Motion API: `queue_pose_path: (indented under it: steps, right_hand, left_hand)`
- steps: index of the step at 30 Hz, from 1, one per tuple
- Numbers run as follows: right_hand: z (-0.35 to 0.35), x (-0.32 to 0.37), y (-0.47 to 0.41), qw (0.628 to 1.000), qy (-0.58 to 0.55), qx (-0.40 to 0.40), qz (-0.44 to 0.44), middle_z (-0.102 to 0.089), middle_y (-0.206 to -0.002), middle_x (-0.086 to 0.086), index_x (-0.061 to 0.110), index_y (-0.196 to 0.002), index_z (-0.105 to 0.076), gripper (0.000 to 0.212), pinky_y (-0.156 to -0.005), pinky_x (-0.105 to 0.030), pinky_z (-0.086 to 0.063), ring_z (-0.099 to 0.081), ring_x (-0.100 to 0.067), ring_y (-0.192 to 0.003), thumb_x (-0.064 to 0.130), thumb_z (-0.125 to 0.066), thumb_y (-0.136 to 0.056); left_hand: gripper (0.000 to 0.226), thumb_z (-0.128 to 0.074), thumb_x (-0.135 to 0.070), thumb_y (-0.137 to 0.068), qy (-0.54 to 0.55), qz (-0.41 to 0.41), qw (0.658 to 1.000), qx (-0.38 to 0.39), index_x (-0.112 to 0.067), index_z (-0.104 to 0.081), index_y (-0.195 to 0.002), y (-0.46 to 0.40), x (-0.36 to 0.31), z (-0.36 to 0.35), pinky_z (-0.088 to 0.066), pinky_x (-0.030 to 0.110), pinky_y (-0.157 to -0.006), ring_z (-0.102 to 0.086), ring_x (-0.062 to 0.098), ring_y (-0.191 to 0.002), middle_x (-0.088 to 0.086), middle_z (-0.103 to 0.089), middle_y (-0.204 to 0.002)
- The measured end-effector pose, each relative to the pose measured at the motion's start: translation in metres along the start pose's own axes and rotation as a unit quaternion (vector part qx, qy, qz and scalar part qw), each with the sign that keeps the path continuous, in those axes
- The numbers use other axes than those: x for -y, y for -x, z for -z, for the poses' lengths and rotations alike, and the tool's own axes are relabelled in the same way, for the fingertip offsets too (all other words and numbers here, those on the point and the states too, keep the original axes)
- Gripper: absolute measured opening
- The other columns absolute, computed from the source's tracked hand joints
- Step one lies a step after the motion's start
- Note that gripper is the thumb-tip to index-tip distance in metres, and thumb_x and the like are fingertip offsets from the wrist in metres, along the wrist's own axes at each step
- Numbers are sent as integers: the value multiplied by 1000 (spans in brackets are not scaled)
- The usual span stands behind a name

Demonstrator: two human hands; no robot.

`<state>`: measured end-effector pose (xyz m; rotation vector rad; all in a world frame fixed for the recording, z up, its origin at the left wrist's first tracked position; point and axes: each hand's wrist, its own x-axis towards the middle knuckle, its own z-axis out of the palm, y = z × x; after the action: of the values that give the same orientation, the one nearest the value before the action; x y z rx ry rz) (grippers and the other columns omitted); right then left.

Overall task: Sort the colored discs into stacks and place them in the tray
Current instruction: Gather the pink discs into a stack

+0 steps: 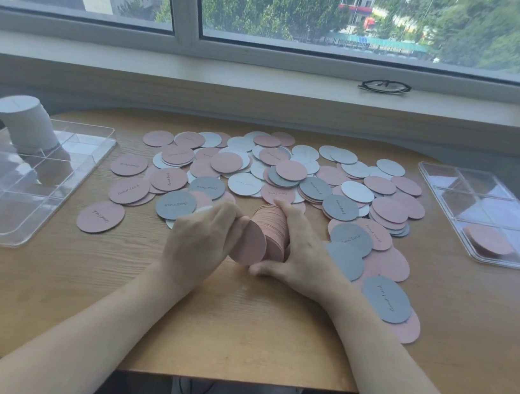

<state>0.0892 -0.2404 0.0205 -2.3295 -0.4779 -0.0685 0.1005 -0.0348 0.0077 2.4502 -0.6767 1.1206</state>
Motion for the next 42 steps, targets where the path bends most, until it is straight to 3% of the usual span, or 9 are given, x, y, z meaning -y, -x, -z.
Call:
queue_pose_path:
  steps: [5, 8, 11, 16, 20, 24, 30, 35, 42]
  right_hand:
    - [0, 0, 2, 1000, 6, -11, 20, -42, -141, 5, 22, -150, -26, 85, -106, -21, -29, -39, -6, -130, 38, -74, -82]
    - [3, 2, 2, 1000, -2, 7, 20, -39, -146, 5, 21, -152, -24, 85, -109, -23, -30, -36, -5, -133, 28, -72, -82]
    - [5, 4, 3, 999, 5, 28, 31, -34, -151, 4, 23, -156, -17, 91, -116, -28, -27, -31, -7, -140, 25, -67, -80]
    - [-1, 1, 1, 998, 46, 32, 31, -29, -153, 7, 30, -158, -1, 103, -118, -41, -25, -26, -11, -143, 52, -66, -80]
    - [-3, -5, -3, 997, 80, 9, -2, -32, -153, 3, 24, -158, -2, 125, -117, -36, -24, -30, -15, -141, 76, -69, -66]
    - [-3, -14, -7, 990, 139, 5, -20, -39, -146, 4, 25, -158, -3, 130, -113, -43, -30, -41, -20, -133, 99, -38, -58]
    - [-11, -2, -6, 971, 240, 11, 9, -37, -148, -7, 8, -157, 1, 126, -117, -40, -20, -33, -24, -137, 93, -26, -68]
    - [-13, -1, -7, 970, 242, -6, -2, -37, -149, -7, 9, -157, 1, 117, -116, -43, -20, -34, -25, -136, 88, -26, -74]
    - [-15, 1, -9, 979, 203, 3, -6, -42, -142, -5, 11, -153, -17, 111, -114, -41, -25, -39, -24, -132, 90, -15, -76]
  left_hand:
    - [32, -43, -47, -102, 63, 8, 998, 25, -18, -53, -93, 0, 0, 0, -33, 21, -51, -51, 9, -62, -13, -53, -81]
    - [56, -49, -60, -93, 157, 48, 976, 142, -23, -42, -134, -2, 8, 0, -45, 25, -86, -52, 8, -107, -13, -45, -124]
    - [85, -42, -67, -91, 190, 61, 940, 275, -33, -4, -158, -2, 11, -2, -21, 25, -115, -23, 3, -145, -22, -21, -155]
    - [84, -50, -58, -91, 199, 49, 934, 293, -34, -6, -159, -2, 9, -1, -39, 26, -98, -47, 8, -121, -23, -31, -138]
    - [84, -49, -68, -87, 205, 61, 937, 276, -33, -17, -156, 0, 11, 2, -46, 27, -92, -51, 0, -110, -24, -33, -134]
    - [81, -53, -65, -87, 208, 78, 941, 256, -30, -23, -153, -2, 11, 3, -48, 30, -92, -47, -5, -104, -16, -37, -135]
    - [88, -39, -68, -90, 173, 103, 924, 326, -39, 10, -156, 1, 10, -4, -23, 29, -111, -25, 16, -144, -16, -10, -160]
    - [82, -21, -74, -91, 184, 84, 928, 314, -34, 2, -158, 1, 11, -3, -21, 27, -112, -28, 13, -141, -14, -20, -155]
    - [74, -29, -66, -95, 164, 76, 940, 291, -30, -10, -157, 0, 7, 0, -18, 24, -111, -27, 7, -134, -11, -28, -152]
